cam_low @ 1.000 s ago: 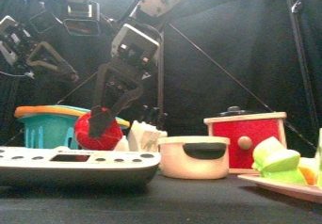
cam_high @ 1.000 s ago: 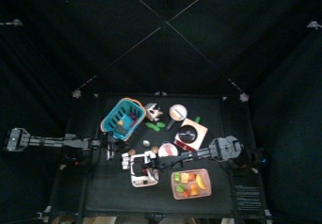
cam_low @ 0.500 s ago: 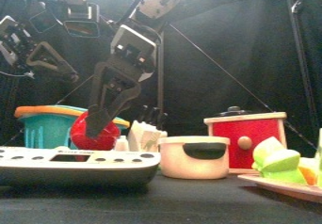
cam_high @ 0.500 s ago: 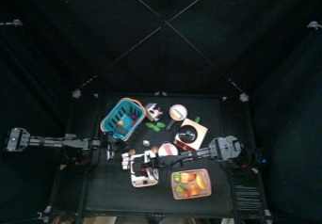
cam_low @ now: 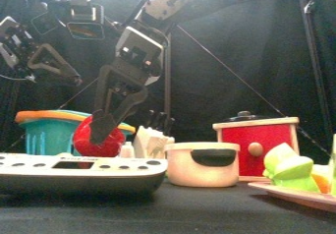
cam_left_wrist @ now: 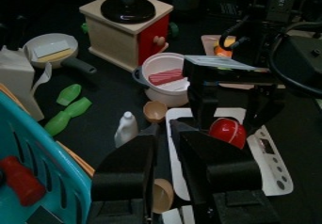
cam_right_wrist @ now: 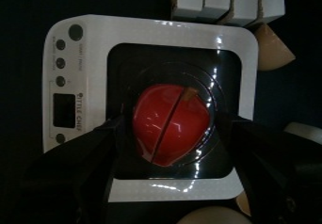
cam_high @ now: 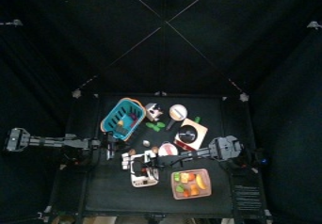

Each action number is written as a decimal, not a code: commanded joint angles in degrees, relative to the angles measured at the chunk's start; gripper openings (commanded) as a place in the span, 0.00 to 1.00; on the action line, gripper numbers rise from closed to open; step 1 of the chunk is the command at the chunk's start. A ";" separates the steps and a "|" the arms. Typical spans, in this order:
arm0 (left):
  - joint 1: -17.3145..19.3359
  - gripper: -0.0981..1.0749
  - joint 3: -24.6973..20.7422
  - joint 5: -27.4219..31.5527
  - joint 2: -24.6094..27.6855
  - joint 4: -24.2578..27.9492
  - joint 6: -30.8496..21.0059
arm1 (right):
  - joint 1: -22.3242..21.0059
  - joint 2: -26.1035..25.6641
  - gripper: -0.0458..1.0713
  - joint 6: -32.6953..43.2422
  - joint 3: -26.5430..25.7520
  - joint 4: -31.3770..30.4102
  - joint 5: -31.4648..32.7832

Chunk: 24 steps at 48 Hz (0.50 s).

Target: Place apple on stove

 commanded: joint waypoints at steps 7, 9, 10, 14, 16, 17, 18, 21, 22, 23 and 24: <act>0.09 0.62 -0.79 -0.26 0.00 0.00 0.00 | -0.44 -4.31 0.96 0.09 -0.70 0.79 -0.44; 0.18 0.62 -0.70 -0.26 0.00 -0.09 0.00 | -0.44 -4.83 0.96 0.09 -0.44 0.79 -0.44; 0.09 0.62 -0.79 -0.26 0.00 0.00 0.00 | -0.53 -5.10 0.96 0.09 -0.35 0.79 -0.44; 0.09 0.62 -0.70 -0.26 0.00 -0.09 0.09 | -1.05 -6.42 0.96 0.26 0.62 0.88 -0.97; 0.09 0.62 -0.70 -0.26 0.00 0.00 0.09 | -1.32 -7.03 0.96 0.26 1.14 0.97 -1.58; 0.09 0.62 -0.70 -0.26 0.00 0.00 0.09 | -1.49 -7.38 0.96 0.26 1.49 1.23 -1.93; 0.09 0.62 -0.79 -0.26 0.00 0.00 0.18 | -1.58 -7.73 0.96 0.26 1.93 1.49 -2.29; 0.09 0.62 -0.70 -0.26 0.00 0.00 0.18 | -2.11 -9.14 0.96 0.09 3.34 2.55 -3.69; 0.09 0.62 -0.70 -0.26 0.00 -0.09 0.18 | -2.37 -10.02 0.96 0.09 4.22 2.99 -4.39; 0.09 0.62 -0.70 -0.26 0.00 0.00 0.09 | -2.64 -10.72 0.96 0.18 4.83 3.25 -5.01; 0.09 0.62 -0.70 -0.26 0.00 0.00 0.09 | -2.99 -11.34 0.96 0.18 5.54 3.60 -5.63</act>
